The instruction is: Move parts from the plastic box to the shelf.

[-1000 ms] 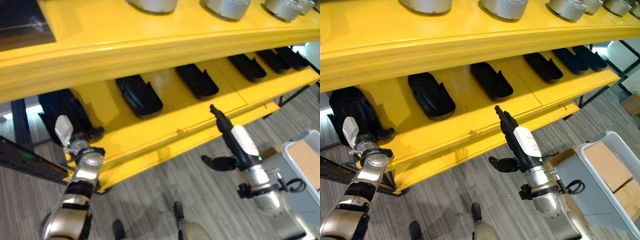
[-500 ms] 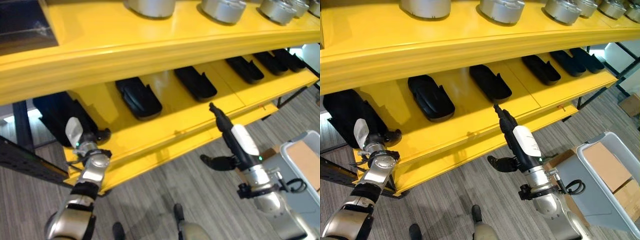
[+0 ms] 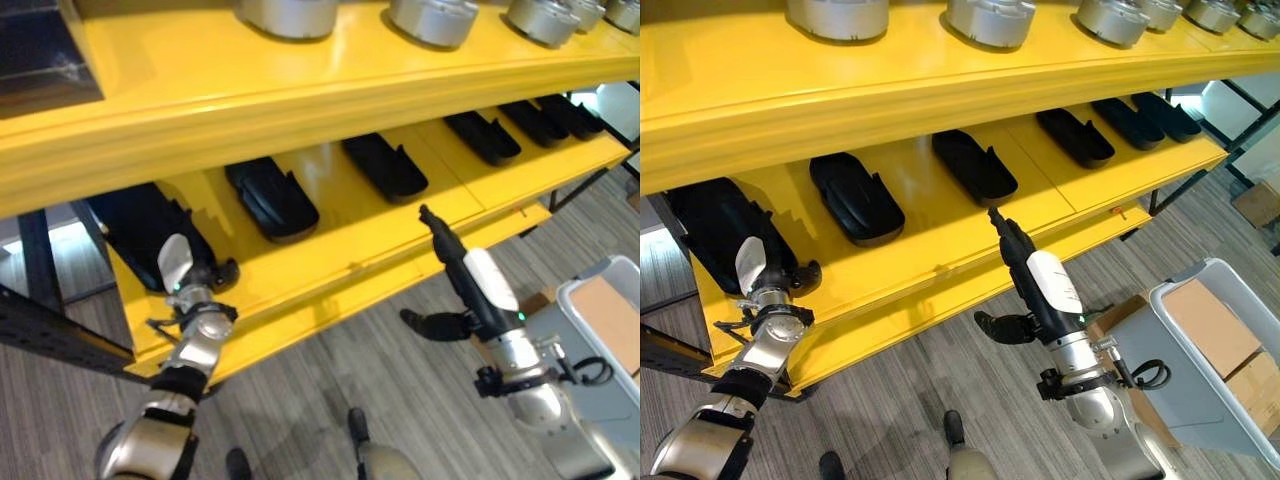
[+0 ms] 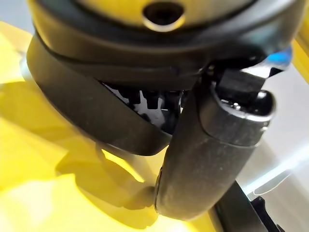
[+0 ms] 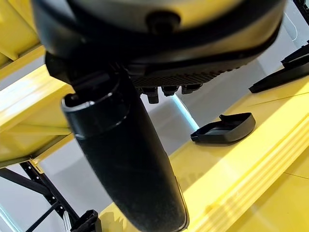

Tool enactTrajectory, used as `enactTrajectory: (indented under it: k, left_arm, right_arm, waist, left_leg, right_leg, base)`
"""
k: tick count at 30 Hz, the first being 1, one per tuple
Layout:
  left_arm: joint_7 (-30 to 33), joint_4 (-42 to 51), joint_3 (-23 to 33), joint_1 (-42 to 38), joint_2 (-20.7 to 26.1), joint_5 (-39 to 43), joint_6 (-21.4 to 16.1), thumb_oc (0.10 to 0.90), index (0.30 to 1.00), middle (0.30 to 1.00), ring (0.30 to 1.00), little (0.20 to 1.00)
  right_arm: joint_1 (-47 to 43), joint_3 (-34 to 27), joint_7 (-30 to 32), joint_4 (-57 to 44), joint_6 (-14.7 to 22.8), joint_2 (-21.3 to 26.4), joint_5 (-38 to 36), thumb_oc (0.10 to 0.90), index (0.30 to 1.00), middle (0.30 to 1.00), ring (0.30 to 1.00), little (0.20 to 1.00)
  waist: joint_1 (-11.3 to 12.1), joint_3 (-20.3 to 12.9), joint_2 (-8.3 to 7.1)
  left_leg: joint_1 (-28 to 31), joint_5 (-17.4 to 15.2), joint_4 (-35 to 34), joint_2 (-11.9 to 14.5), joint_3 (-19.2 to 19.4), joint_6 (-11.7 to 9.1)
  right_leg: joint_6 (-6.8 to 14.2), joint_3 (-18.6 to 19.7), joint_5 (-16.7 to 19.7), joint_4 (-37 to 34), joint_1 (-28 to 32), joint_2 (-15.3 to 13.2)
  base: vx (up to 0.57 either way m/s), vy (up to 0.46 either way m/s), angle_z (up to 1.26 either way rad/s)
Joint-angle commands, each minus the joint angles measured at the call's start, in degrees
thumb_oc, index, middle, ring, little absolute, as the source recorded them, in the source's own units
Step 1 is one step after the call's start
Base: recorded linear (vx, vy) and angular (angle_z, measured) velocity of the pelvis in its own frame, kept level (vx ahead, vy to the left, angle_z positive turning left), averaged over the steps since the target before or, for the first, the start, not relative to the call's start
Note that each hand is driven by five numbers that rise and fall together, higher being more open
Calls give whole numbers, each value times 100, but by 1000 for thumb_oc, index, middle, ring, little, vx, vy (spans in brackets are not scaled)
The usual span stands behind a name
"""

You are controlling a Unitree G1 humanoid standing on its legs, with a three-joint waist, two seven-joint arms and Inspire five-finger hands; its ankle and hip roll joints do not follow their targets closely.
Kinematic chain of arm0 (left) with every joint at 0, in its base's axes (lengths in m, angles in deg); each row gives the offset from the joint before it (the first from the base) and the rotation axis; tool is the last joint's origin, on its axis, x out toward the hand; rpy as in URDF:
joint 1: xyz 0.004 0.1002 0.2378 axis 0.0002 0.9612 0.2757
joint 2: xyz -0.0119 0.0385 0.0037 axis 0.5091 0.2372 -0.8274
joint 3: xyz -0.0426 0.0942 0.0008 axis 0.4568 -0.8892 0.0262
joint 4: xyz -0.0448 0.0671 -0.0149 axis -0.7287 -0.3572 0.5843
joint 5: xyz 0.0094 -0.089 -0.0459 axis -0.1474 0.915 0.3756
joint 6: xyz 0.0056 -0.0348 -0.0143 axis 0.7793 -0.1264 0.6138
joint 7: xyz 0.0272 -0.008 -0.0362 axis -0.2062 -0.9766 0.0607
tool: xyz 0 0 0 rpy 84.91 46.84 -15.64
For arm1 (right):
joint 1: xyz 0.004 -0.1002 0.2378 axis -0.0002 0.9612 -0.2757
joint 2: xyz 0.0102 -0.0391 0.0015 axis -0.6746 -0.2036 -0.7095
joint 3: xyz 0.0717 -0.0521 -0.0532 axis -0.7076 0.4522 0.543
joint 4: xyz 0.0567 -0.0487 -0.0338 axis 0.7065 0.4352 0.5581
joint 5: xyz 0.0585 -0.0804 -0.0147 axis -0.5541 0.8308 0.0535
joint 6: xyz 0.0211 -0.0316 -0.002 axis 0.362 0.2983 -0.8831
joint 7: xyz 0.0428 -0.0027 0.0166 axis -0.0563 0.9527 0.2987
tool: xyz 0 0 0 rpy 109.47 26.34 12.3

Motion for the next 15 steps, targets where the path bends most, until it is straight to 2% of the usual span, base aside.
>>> enactTrajectory:
  k: [1,15]
  left_arm:
    - [-286,-519,-156,-213,-291,-31,-122,900,1000,1000,1000,1000]
    - [-290,-497,-1,-93,-172,57,-139,900,1000,1000,1000,1000]
  right_arm:
    - [-500,-482,295,-661,440,196,-211,900,1000,1000,1000,1000]
    - [-485,-495,282,-647,428,185,-166,900,1000,1000,1000,1000]
  waist:
    - [-78,14,96]
    - [-39,-13,129]
  left_leg:
    - [615,-359,-12,-34,157,270]
    - [609,-375,-12,-43,124,282]
  right_leg:
    - [33,18,-291,99,384,113]
    - [33,-9,-288,80,405,103]
  base:
    - [0,0,0]
    - [0,0,0]
